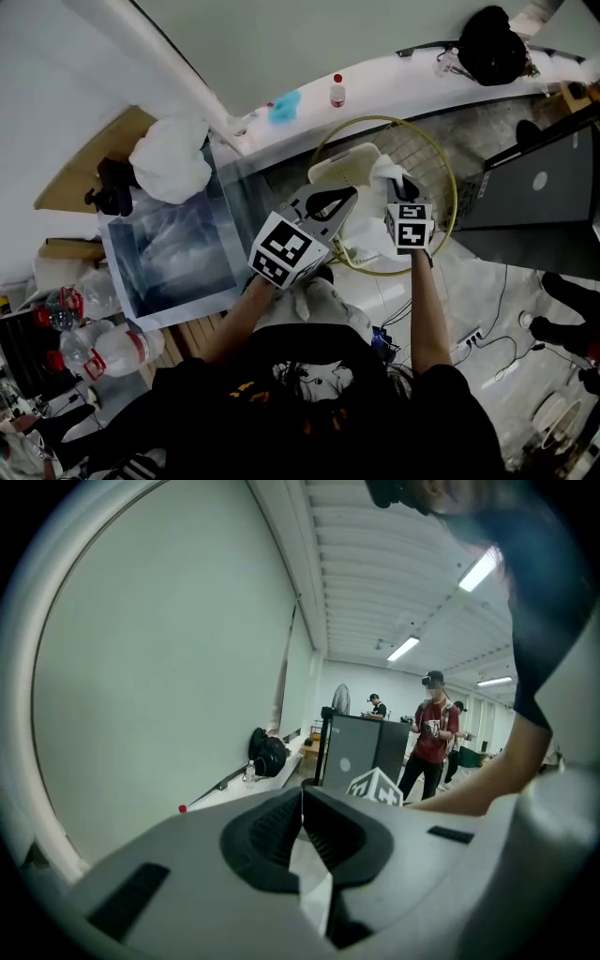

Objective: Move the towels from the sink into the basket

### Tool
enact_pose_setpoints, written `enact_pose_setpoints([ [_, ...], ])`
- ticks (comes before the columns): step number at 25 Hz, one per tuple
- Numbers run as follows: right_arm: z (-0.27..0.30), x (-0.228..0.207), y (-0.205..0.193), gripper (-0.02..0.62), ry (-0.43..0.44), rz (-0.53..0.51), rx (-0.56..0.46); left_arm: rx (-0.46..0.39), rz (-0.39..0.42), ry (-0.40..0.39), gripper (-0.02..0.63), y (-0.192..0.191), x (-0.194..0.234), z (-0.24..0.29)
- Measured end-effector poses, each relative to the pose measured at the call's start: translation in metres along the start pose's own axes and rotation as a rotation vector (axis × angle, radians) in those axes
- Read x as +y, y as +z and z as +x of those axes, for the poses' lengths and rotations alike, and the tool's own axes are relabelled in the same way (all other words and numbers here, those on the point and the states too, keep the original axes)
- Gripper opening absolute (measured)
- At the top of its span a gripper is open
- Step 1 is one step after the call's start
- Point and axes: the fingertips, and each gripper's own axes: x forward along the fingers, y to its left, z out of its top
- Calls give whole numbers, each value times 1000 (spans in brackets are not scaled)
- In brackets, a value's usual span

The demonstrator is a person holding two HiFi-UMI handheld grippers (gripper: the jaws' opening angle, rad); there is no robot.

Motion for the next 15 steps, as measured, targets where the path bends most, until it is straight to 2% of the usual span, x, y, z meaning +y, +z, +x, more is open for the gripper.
enact_pose_setpoints([
  [4,31,4,-51,95,-3,12,135,17,-18,-2,8,-7,2,3],
  [5,36,5,-61,116,2,22,166,18,-25,-2,8,-8,2,3],
  [7,39,9,-73,199,21,51,196,22,-37,0,8,-13,2,2],
  [9,37,11,-72,242,41,92,185,28,-42,4,8,-17,2,0],
  [12,29,10,-61,250,46,124,145,31,-49,15,8,-20,1,-6],
  [15,18,11,-42,250,57,113,86,30,-50,24,8,-21,-1,-12],
])
